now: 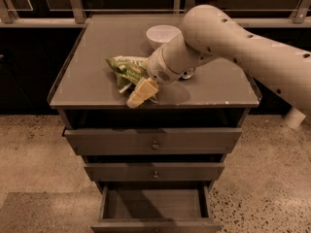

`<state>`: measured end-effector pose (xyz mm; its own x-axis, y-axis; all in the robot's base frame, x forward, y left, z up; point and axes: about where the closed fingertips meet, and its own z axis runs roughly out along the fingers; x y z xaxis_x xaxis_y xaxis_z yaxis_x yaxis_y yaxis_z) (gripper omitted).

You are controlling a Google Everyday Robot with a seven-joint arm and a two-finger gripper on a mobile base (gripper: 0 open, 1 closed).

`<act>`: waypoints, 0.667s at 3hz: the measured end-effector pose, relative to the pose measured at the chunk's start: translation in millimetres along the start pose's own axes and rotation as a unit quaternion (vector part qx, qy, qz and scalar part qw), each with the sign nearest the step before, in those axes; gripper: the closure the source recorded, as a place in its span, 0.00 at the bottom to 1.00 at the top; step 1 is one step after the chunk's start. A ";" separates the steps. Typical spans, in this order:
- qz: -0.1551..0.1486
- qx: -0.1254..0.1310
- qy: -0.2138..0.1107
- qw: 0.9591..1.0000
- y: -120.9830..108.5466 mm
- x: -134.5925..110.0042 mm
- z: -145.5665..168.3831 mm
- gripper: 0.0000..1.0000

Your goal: Place green jalapeno chip bag into bottom drawer

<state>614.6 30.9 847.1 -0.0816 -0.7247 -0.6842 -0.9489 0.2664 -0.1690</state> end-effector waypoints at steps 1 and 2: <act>0.000 0.000 0.000 1.000 0.0 0.0 0.0 0.41; 0.000 0.000 0.000 1.000 0.1 0.0 0.1 0.66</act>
Offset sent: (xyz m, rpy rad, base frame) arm 0.0000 0.0000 0.0000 0.0000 0.0000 0.0001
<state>614.6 30.9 847.1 -0.0815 -0.7247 -0.6842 -0.9490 0.2662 -0.1689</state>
